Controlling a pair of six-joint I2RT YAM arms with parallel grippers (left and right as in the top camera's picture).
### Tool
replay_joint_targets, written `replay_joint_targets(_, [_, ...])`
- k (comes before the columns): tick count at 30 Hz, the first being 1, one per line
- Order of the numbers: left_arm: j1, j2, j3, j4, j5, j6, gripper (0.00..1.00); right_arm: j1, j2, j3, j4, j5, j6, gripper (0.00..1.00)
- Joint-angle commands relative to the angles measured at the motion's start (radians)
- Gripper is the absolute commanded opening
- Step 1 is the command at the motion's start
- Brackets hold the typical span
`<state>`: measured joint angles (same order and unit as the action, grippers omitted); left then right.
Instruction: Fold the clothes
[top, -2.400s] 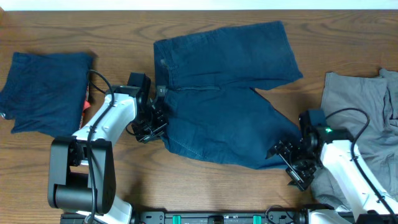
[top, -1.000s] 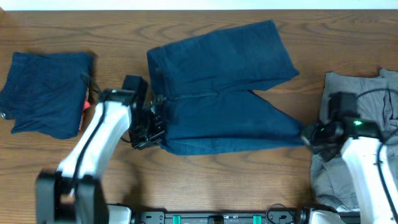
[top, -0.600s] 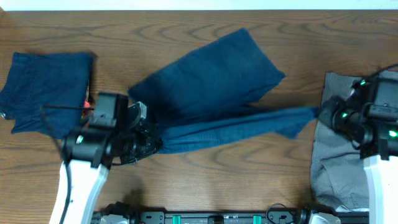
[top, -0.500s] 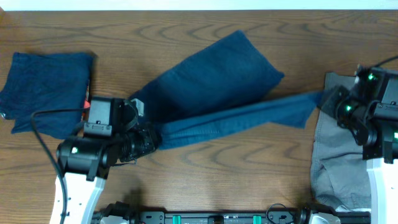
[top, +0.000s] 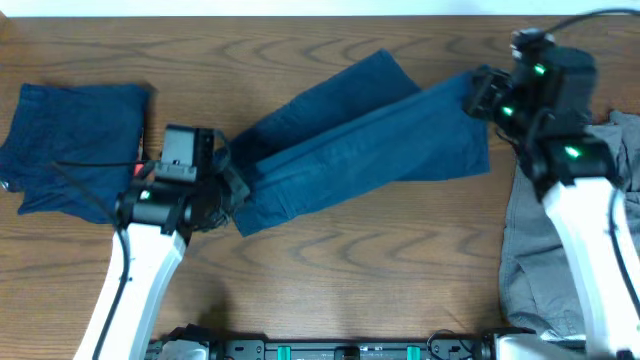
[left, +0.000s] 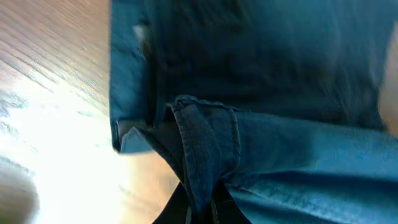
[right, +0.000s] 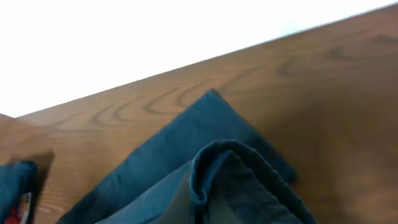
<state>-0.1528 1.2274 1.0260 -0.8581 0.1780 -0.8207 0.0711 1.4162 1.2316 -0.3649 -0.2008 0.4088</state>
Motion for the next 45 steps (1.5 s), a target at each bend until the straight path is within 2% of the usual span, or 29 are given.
replay_joint_targets(1, [0.023, 0.058, -0.003, 0.013, -0.266, -0.144, 0.06, 0.005, 0.100, 0.031, 0.084, 0.167, -0.022, 0.01])
replay_joint_targets(7, [0.023, 0.166, -0.003, 0.116, -0.348, -0.235, 0.07, 0.064, 0.299, 0.031, 0.264, 0.167, -0.022, 0.01])
replay_joint_targets(9, [0.023, 0.206, -0.003, 0.154, -0.368, -0.263, 0.10, 0.084, 0.360, 0.031, 0.329, 0.167, -0.022, 0.01])
replay_joint_targets(14, [0.024, 0.304, -0.003, 0.272, -0.393, -0.281, 0.11, 0.126, 0.500, 0.031, 0.504, 0.167, -0.053, 0.01])
replay_joint_targets(16, [0.027, 0.344, -0.003, 0.323, -0.401, -0.319, 0.16, 0.139, 0.554, 0.031, 0.582, 0.167, -0.058, 0.01])
replay_joint_targets(18, [0.034, 0.377, -0.003, 0.395, -0.400, -0.318, 0.17, 0.152, 0.599, 0.031, 0.654, 0.166, -0.058, 0.01])
replay_joint_targets(20, [0.047, 0.406, -0.003, 0.478, -0.399, -0.319, 0.17, 0.163, 0.631, 0.031, 0.718, 0.161, -0.058, 0.07])
replay_joint_targets(22, [0.065, 0.415, -0.003, 0.553, -0.388, -0.317, 0.30, 0.169, 0.643, 0.031, 0.758, 0.152, -0.069, 0.15])
replay_joint_targets(25, [0.110, 0.405, -0.001, 0.649, -0.310, -0.268, 0.39, 0.164, 0.628, 0.031, 0.779, 0.114, -0.108, 0.25])
replay_joint_targets(27, [0.152, 0.388, 0.004, 0.694, -0.215, -0.229, 0.43, 0.153, 0.595, 0.031, 0.746, 0.100, -0.135, 0.25])
replay_joint_targets(29, [0.189, 0.365, 0.005, 0.706, -0.117, -0.212, 0.43, 0.142, 0.554, 0.031, 0.692, 0.098, -0.149, 0.28])
replay_joint_targets(33, [0.214, 0.346, 0.005, 0.696, 0.074, -0.114, 0.43, 0.113, 0.459, 0.031, 0.484, 0.084, -0.148, 0.48])
replay_joint_targets(35, [0.205, 0.347, 0.005, 0.653, 0.098, -0.063, 0.43, 0.106, 0.430, 0.031, 0.364, 0.084, -0.148, 0.55])
replay_joint_targets(38, [0.177, 0.355, 0.004, 0.595, 0.053, -0.050, 0.43, 0.104, 0.431, 0.030, 0.225, 0.084, -0.153, 0.52])
replay_joint_targets(41, [0.137, 0.377, 0.004, 0.591, 0.007, -0.011, 0.43, 0.109, 0.470, 0.028, 0.131, 0.079, -0.206, 0.42])
replay_joint_targets(45, [0.091, 0.425, 0.004, 0.590, -0.085, 0.036, 0.43, 0.109, 0.535, 0.028, 0.057, 0.081, -0.213, 0.35])
